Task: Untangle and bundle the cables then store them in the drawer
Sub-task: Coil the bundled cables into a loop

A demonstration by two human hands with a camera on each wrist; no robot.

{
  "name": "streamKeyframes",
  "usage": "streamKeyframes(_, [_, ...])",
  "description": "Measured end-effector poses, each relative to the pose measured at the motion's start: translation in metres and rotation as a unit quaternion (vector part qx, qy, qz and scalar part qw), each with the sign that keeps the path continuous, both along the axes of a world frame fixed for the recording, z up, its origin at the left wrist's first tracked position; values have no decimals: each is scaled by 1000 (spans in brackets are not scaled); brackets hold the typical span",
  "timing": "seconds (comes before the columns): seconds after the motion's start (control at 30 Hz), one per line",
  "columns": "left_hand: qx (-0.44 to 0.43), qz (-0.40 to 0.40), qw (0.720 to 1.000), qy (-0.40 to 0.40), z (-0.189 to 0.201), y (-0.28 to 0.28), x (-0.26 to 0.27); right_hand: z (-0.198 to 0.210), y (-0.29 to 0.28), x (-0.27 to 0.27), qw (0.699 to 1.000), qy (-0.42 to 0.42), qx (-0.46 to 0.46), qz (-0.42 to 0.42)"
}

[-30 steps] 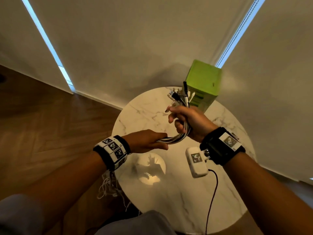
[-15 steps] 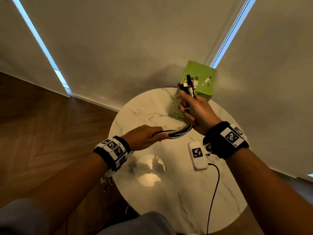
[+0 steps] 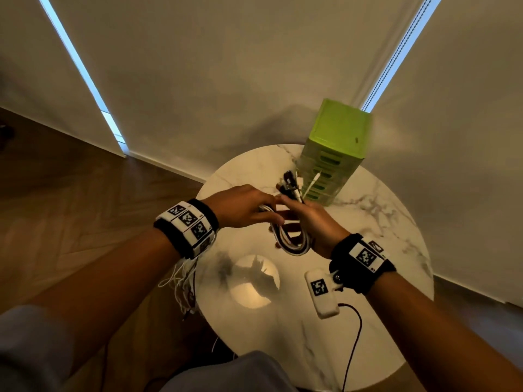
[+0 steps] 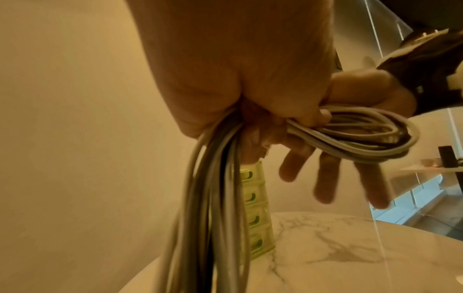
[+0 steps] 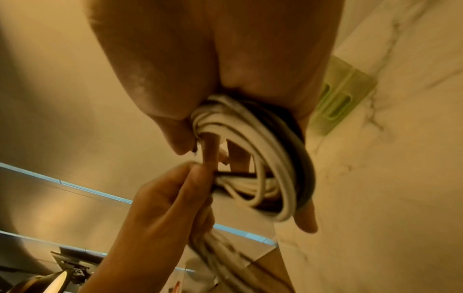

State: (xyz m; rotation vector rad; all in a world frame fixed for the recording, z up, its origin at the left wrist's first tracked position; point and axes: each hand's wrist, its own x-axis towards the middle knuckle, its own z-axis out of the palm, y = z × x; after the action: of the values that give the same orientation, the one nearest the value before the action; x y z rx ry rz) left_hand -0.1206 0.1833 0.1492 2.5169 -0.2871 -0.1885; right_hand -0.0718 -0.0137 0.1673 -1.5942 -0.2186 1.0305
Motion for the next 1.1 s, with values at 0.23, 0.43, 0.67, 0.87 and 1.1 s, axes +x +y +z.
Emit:
streamKeyframes(0.23, [-132,64,989,-20,-7,-11,-2,-3,1,-9,998,18,8,60])
streamKeyframes(0.43, [-198,120,973,3,-19,-13,-16,-15,-16,-6,996,78,46,-6])
streamKeyframes(0.67, [-174,182,968,6,-43,-22,-34,-6,-15,-7,991,2,75,-108])
streamKeyframes(0.87, [-381,303,871,64,-7,-28,-15,1,-17,-6,991,-51,101,-67])
streamKeyframes(1.1, [-591,266,755,103,26,-45,-4,-5,-6,-29,988,-143,48,19])
